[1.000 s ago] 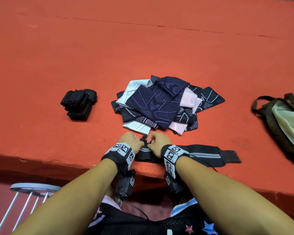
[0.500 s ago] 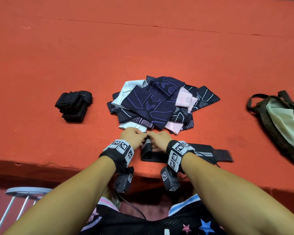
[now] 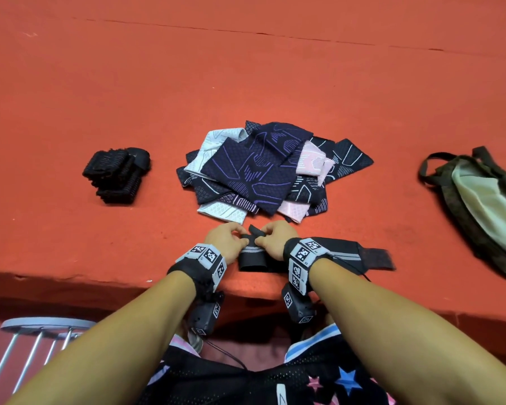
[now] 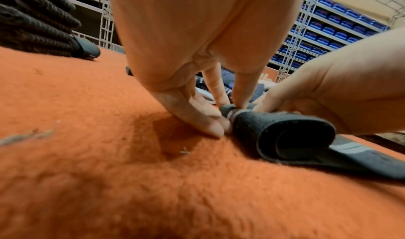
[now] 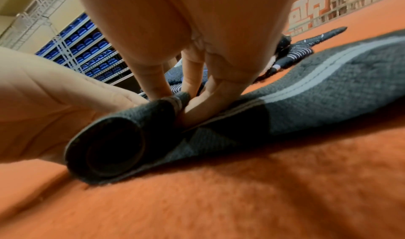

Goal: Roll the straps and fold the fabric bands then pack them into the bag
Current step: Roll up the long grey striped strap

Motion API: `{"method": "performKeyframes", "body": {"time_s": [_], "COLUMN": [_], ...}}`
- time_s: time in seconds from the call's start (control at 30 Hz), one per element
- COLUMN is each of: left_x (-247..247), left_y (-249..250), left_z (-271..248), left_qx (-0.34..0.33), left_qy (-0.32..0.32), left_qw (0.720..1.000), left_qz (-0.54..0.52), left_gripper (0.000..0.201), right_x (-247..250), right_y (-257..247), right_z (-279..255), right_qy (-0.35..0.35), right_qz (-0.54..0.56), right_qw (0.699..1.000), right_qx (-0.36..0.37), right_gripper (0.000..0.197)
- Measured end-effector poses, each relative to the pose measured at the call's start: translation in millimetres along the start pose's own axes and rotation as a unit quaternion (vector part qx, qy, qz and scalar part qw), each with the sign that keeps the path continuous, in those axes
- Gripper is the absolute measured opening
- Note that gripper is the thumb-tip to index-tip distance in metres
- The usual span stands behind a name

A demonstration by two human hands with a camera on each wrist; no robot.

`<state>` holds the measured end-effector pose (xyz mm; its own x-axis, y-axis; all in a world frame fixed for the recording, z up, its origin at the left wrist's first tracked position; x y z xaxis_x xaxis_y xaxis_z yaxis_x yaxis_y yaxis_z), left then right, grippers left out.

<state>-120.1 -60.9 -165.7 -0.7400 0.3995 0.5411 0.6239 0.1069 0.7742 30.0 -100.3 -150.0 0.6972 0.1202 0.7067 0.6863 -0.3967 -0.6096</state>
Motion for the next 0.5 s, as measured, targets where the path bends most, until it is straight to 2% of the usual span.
{"method": "performKeyframes", "body": {"time_s": [0.07, 0.27, 0.4, 0.5], "left_x": [-1, 0, 2, -3], "left_y": [0, 6, 2, 2], "left_z": [2, -1, 0, -1], "left_qx": [-0.011, -0.018, 0.052, 0.068], "left_qy": [-0.010, -0.017, -0.014, -0.029], "left_qw": [1.000, 0.998, 0.996, 0.992], "left_qz": [0.013, 0.050, -0.069, -0.104], "left_gripper": [0.011, 0.019, 0.029, 0.022], "right_x": [0, 8, 7, 7], "right_y": [1, 11, 17, 21], "right_z": [3, -1, -3, -4], "right_qy": [0.001, 0.039, 0.044, 0.043], "right_qz": [-0.054, -0.082, -0.051, -0.017], "right_qw": [0.999, 0.996, 0.997, 0.998], "right_qx": [0.008, 0.002, -0.023, -0.032], "right_gripper": [0.004, 0.031, 0.033, 0.028]}}
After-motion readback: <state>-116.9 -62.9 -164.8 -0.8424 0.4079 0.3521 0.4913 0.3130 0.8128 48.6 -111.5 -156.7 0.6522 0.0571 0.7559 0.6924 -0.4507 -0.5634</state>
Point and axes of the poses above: each hand's wrist, its own z-axis towards the middle knuckle, its own x-axis out of the back of the hand, y = z × x, the point moved 5 cm from there along z, towards the middle knuckle, and after that the axes turned 3 degrees about -z, right-handed, at the moved point
